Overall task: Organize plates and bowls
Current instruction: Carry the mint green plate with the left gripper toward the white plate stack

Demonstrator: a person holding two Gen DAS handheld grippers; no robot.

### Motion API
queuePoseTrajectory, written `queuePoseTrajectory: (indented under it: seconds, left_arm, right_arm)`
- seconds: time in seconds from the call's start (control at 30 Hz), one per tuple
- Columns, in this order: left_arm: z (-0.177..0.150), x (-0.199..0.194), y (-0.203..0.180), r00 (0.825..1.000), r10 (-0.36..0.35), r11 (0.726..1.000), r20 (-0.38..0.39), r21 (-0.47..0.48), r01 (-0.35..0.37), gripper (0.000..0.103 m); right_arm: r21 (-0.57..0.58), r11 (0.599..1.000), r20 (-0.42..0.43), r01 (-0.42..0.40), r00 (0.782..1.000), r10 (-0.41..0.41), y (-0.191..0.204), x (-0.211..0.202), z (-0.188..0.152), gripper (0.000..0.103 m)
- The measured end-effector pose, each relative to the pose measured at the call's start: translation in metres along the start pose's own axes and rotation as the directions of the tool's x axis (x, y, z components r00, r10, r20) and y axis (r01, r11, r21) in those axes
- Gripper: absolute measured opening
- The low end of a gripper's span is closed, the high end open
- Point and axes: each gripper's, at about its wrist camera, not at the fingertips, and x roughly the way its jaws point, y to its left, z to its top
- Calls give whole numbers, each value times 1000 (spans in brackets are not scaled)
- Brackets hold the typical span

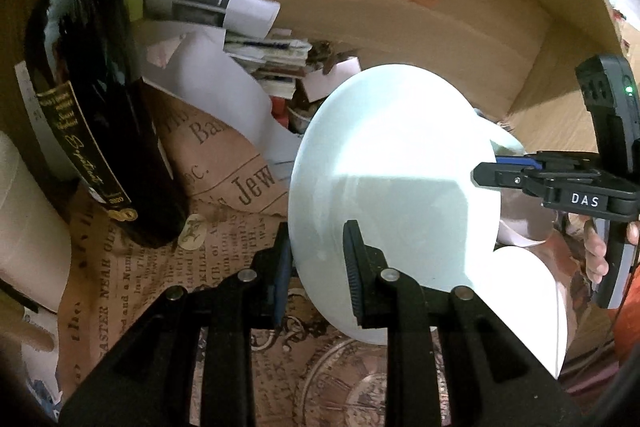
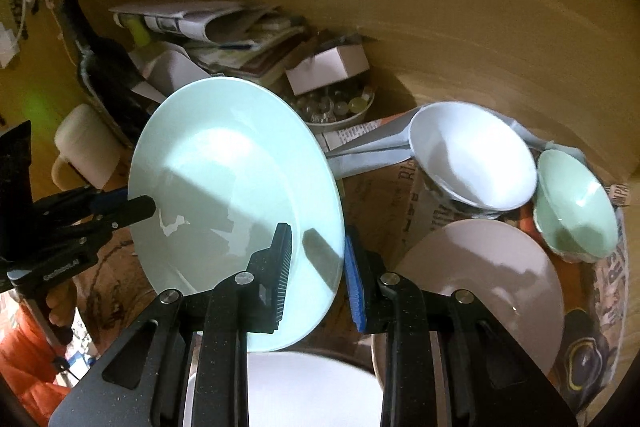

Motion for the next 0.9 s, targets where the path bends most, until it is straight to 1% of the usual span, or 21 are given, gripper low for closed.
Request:
queuePoseTrajectory:
  seconds: [0.17,0.37,0.43,0.6,0.9]
  left_arm:
    - [-4,-13,-11,1000,-2,1000,28,11,1,24]
    - [-10,-27,-23,999,-10,999,53,31,8,24]
    - [-12,-33,-27,998,-12,999,58,38,9,24]
    - [-20,-40,-39,998,-19,998,59,54,16,24]
    - [-33,-44,-58,998,-37,996,44,80,33,24]
  right_arm:
    - [3,1000,40,1,999,-2,5,-27,-9,24]
    - [7,1000,77,11,997,-12,6,-49,-22,24]
    - [10,1000,82,13,997,-14,4,-46,-23,24]
    - [30,999,98,20,995,-22,3,-58,-38,24]
    - [78,997,101,23,994,-31,-5,-67,-64,24]
